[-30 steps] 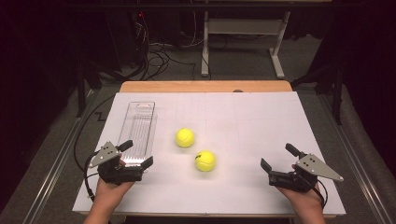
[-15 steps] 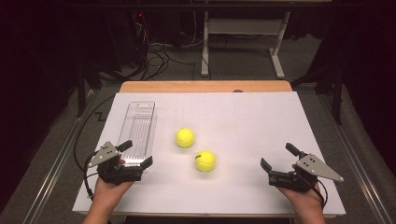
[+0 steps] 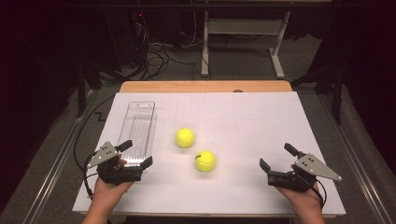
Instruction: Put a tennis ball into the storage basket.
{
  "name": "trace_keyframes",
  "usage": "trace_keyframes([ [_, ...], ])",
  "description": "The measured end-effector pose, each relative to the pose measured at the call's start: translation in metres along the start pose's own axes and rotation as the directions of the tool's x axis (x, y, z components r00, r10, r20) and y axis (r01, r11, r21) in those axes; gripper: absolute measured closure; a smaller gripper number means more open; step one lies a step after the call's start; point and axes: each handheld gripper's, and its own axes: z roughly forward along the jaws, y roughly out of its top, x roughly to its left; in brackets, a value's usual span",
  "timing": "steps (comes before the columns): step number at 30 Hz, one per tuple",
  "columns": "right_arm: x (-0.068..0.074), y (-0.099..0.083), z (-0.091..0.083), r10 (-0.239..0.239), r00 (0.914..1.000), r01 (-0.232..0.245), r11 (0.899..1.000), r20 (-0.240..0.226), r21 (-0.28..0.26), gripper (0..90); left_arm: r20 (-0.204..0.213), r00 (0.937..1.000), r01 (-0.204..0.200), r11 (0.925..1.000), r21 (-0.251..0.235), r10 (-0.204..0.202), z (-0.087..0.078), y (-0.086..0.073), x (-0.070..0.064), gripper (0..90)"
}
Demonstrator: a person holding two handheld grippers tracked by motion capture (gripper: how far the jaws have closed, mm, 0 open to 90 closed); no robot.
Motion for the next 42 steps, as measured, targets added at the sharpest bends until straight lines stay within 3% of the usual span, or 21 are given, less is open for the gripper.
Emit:
trace_keyframes([
  [9,0.0,0.0,0.0,0.0,1.0,0.0,1.0,0.007,-0.005,0.2,0.013,0.9998,-0.014,0.9986,0.051,0.014,0.0,0.002,-0.002,1.8],
  [21,0.0,0.0,0.001,-0.005,1.0,0.005,1.0,0.001,-0.004,0.2,0.032,0.9972,-0.071,0.9871,0.143,0.067,0.002,0.002,-0.014,1.7],
  [28,0.001,0.0,0.001,-0.01,0.9999,0.01,1.0,-0.001,-0.003,0.2,0.043,0.9961,-0.083,0.9834,0.161,0.077,0.002,0.003,-0.017,1.8],
  [38,0.001,0.0,0.001,-0.008,1.0,0.008,1.0,-0.001,-0.001,0.2,0.077,0.9909,-0.125,0.9668,0.223,0.111,0.007,0.004,-0.025,1.7],
  [40,0.001,0.0,0.002,-0.008,1.0,0.008,1.0,-0.002,0.0,0.2,0.09,0.9884,-0.142,0.9589,0.246,0.123,0.009,0.004,-0.028,1.7],
  [42,0.001,0.0,0.002,-0.009,1.0,0.009,1.0,-0.001,0.001,0.2,0.093,0.9872,-0.149,0.9563,0.252,0.129,0.01,0.003,-0.03,1.7],
])
